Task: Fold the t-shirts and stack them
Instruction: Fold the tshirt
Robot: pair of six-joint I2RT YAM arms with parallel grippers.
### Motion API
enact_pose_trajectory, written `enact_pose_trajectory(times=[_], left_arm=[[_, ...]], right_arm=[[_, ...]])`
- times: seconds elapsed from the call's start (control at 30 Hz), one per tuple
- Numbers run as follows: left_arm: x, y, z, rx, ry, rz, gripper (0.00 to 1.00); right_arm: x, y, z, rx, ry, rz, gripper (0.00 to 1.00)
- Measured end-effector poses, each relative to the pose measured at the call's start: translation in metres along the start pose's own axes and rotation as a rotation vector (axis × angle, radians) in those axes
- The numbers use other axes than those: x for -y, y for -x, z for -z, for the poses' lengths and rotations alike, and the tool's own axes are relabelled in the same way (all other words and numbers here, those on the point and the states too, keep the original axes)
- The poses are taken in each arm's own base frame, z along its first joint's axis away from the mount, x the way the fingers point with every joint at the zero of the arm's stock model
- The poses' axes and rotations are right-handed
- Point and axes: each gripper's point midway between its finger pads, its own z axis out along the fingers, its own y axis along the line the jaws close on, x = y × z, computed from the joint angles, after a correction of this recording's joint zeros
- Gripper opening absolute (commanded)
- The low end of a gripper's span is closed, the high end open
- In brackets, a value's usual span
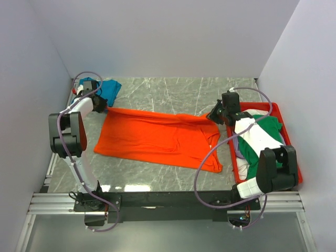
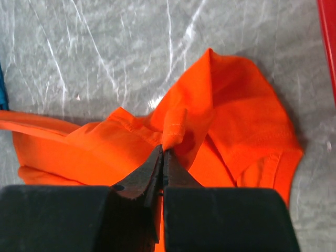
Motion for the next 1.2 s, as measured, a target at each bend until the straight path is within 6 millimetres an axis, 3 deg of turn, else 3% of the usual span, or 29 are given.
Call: enact_pose_trajectory(times=[0.2, 0.53, 0.73, 0.97, 1.2], left_arm=[[-0.015, -0.01, 0.009, -0.006, 0.012, -0.001, 0.01], [-0.035, -0.017, 0.036, 0.018, 0.015, 0.018, 0.01], [-0.04, -0.018, 0.047, 0.035, 0.002, 0.036, 0.01], [-0.064, -0.036, 0.053, 0.011, 0.034, 0.06, 0.01], [-0.076, -0.037, 0.059, 0.011, 0.036, 0.085, 0.01]], right_arm=[[0.007, -0.019, 0.016, -0.004, 0.007, 0.002, 0.0], [0.024, -0.064, 0.027, -0.064, -0.015, 0.029, 0.0], [0.023, -0.069, 0.037, -0.048, 0.004, 0.035, 0.0], [0.032, -0.078, 0.04, -0.05, -0.014, 0.038, 0.0], [0.04, -0.086, 0.042, -0.06, -0.022, 0.039, 0.0]])
